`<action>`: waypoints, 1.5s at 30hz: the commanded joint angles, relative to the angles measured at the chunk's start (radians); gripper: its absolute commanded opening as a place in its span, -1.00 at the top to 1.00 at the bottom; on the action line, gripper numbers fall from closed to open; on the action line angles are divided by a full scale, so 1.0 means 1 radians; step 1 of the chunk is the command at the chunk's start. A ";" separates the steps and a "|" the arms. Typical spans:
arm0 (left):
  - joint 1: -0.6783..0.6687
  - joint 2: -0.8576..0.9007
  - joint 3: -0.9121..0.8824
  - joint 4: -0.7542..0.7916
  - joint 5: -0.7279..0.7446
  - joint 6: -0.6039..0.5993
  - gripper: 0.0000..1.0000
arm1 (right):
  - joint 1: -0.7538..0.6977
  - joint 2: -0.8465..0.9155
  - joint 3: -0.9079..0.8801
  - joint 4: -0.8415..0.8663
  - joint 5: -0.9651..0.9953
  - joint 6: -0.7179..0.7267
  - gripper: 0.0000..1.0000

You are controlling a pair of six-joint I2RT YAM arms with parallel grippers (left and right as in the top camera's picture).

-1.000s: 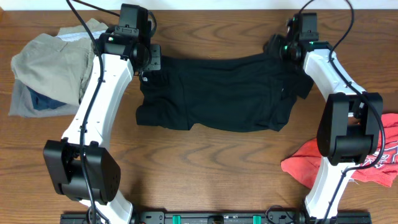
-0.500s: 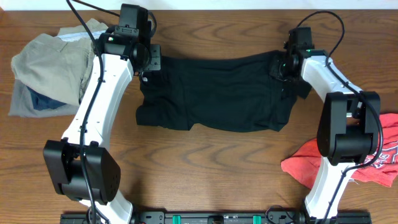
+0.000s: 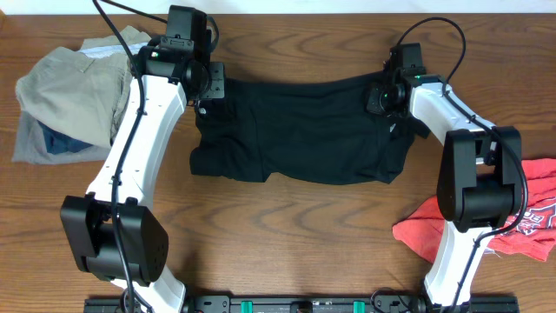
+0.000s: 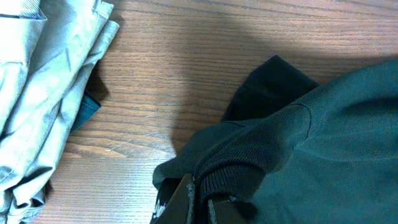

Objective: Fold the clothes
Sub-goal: 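Grasp the black shirt's top corners with both grippers, then lift the shirt with both grippers and swing it up and away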

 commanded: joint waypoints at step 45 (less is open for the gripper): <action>0.056 -0.644 0.034 -0.162 0.253 0.055 0.88 | -0.288 -0.787 0.332 -0.485 0.153 -0.249 0.98</action>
